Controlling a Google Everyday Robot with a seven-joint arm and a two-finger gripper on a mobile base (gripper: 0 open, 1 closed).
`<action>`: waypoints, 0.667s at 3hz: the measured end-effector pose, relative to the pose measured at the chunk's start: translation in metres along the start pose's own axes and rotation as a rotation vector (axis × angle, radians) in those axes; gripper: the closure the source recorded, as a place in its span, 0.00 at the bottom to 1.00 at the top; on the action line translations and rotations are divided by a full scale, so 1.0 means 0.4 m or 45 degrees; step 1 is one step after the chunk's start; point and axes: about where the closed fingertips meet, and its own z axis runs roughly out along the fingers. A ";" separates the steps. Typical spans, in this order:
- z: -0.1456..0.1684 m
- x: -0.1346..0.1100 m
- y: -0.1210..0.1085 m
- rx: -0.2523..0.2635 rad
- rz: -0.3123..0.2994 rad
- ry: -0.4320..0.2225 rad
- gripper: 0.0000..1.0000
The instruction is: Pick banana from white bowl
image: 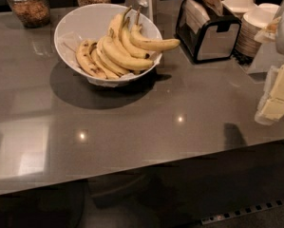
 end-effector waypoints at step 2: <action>0.004 -0.013 -0.012 0.020 -0.010 -0.033 0.00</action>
Offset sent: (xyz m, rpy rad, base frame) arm 0.0157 0.0083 -0.0036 0.0473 -0.0364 0.0275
